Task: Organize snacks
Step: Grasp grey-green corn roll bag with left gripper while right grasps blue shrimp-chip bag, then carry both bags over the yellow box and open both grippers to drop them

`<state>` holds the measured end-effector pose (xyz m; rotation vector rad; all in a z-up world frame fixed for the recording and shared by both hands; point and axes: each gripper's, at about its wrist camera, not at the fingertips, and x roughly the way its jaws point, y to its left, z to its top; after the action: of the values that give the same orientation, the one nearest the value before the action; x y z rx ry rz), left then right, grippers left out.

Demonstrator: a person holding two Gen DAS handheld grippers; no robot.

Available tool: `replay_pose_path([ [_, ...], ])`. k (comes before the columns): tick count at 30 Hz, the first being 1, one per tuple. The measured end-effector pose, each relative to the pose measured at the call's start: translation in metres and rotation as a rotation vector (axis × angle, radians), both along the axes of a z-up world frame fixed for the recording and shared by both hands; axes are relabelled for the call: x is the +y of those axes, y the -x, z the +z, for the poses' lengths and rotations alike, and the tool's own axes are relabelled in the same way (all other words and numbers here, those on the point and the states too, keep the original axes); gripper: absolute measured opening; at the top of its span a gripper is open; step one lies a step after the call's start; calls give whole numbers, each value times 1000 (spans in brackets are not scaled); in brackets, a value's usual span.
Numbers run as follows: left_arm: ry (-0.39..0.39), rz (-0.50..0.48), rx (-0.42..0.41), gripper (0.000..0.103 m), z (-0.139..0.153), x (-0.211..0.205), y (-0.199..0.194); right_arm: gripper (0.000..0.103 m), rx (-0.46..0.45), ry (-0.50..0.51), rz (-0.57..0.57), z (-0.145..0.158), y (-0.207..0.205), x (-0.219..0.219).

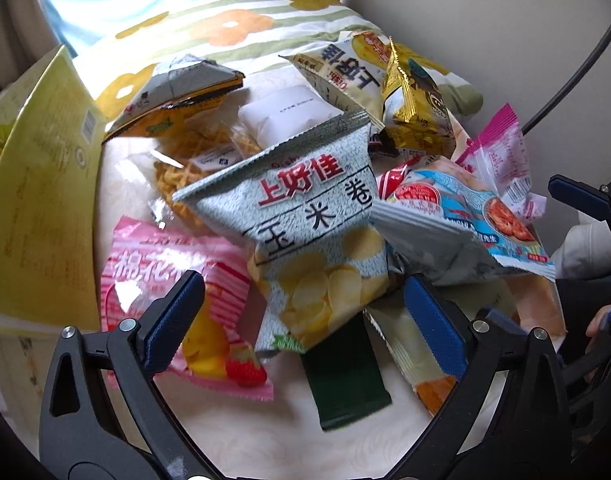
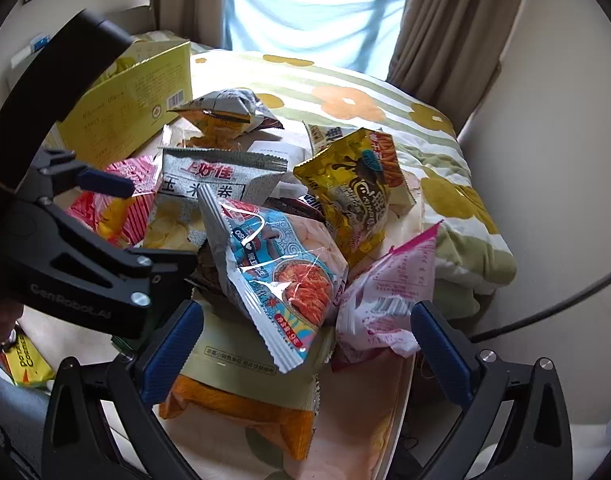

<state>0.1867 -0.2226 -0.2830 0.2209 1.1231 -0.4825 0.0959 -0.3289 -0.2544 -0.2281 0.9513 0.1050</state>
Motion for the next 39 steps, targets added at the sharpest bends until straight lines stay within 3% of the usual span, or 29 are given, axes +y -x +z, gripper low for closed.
replay_pose_path([
  [13, -9, -9, 23, 72, -14, -19, -16, 101, 38, 44, 103, -29, -28, 7],
  [21, -20, -38, -12, 43, -11, -27, -9, 81, 30, 105, 165, -36, -36, 15],
  [25, -28, -35, -20, 42, -9, -27, -4, 72, 25, 115, 171, -35, -36, 17],
  [27, -23, -31, -24, 42, -8, -26, -3, 56, 22, 110, 178, -34, -36, 17],
  [33, -11, -13, -55, 42, 3, -19, 9, 48, 11, 98, 170, -30, -27, 18],
  [39, -3, 1, -97, 42, 27, -8, 22, 48, -20, 21, 152, -10, -21, 12],
])
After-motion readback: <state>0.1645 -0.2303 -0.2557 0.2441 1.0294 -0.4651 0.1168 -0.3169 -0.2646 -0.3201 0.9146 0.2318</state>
